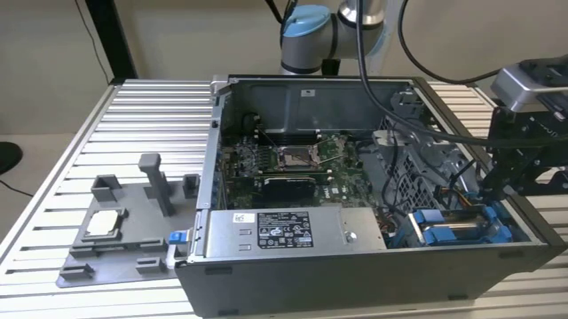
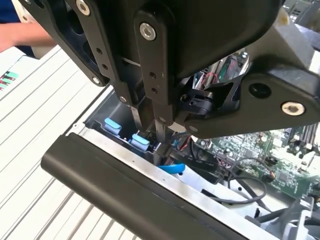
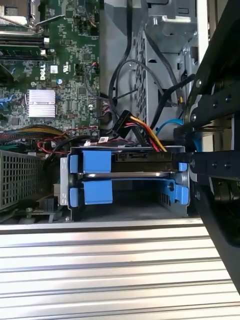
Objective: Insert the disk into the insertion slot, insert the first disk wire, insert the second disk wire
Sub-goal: 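Insert the first disk wire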
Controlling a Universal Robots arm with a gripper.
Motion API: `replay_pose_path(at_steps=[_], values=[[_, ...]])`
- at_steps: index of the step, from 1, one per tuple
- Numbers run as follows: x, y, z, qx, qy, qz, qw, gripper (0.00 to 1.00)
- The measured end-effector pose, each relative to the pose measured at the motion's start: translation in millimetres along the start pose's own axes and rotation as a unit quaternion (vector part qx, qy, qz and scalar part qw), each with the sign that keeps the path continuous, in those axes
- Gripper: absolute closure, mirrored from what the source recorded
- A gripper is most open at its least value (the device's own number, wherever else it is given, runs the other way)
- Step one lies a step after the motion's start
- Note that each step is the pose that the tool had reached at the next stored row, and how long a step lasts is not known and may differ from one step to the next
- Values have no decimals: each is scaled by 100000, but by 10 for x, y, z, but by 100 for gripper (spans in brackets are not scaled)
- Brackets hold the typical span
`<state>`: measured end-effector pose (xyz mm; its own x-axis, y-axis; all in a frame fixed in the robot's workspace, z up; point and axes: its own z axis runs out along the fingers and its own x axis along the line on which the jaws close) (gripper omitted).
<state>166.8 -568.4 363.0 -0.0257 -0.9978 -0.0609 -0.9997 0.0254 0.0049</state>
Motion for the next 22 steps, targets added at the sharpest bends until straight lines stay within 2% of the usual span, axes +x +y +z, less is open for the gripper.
replay_pose_path(at_steps=[2,3,6,10,13,15,18,19,22], values=[[0,-1,2,-41,-1024,179,99995,0],[-1,-7,9,-261,-1054,259,99994,0],[0,-53,22,-1370,-972,377,99985,0],[-14,-166,66,-2071,-964,429,99973,0],[-40,-190,85,-2693,-953,537,99958,0],[-46,-203,95,-3434,-931,638,99935,0],[-54,-235,116,-4267,-908,736,99902,0],[-56,-249,121,-4471,-895,755,99893,0],[-58,-267,124,-4531,-894,761,99890,0]])
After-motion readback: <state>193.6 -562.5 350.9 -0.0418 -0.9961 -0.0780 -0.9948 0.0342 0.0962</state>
